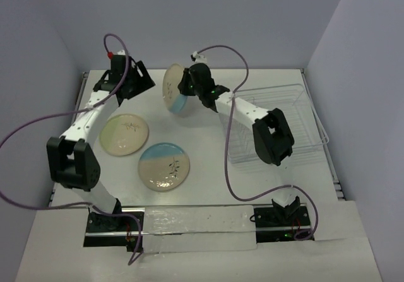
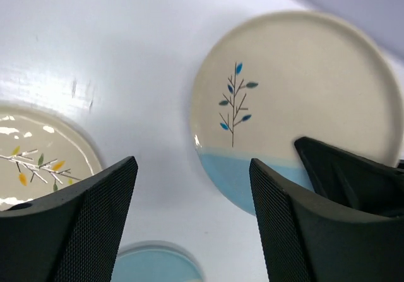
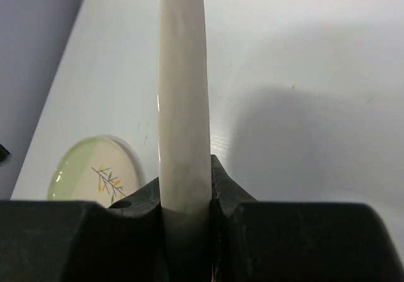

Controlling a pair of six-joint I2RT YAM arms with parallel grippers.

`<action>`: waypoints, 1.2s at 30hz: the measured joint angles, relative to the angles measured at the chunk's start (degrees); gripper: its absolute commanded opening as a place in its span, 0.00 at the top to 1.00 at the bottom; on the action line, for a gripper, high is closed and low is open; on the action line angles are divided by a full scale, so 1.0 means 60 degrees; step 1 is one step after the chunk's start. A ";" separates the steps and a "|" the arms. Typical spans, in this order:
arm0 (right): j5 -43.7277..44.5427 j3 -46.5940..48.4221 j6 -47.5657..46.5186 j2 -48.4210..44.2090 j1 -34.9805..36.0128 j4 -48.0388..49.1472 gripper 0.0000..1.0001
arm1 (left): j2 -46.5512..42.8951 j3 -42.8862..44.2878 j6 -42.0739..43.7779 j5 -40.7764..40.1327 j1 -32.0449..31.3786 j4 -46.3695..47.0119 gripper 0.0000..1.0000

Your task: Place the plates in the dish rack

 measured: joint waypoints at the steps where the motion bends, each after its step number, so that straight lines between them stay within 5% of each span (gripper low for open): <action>1: -0.0028 -0.0111 -0.0280 -0.0406 -0.0084 -0.0052 1.00 | -0.0427 -0.0070 -0.0024 -0.0017 0.0000 0.0172 0.15; 6: -0.0014 -0.0600 -0.2084 -0.2874 -0.0600 -0.0267 1.00 | -0.1627 -0.0859 -0.0074 -0.0294 0.0000 0.0663 0.11; 16: -0.1659 -0.0603 -0.5681 -0.6335 -0.2592 -0.1208 1.00 | -0.1377 -0.1719 -0.0021 -0.0771 -0.0004 0.0596 0.10; 24: -0.4531 -0.1238 -1.0775 -0.7205 -0.4286 -0.5337 1.00 | -0.1387 -0.1716 0.0277 -0.1315 0.0000 0.0814 0.09; 29: -0.4497 -0.0353 -1.3473 -0.6785 -0.4667 -0.8465 1.00 | -0.1366 -0.1683 0.0455 -0.1519 -0.0004 0.0846 0.09; 36: -0.4198 0.0700 -1.6351 -0.5952 -0.4622 -1.0711 1.00 | -0.0976 -0.1367 0.0611 -0.1797 -0.0070 0.0853 0.09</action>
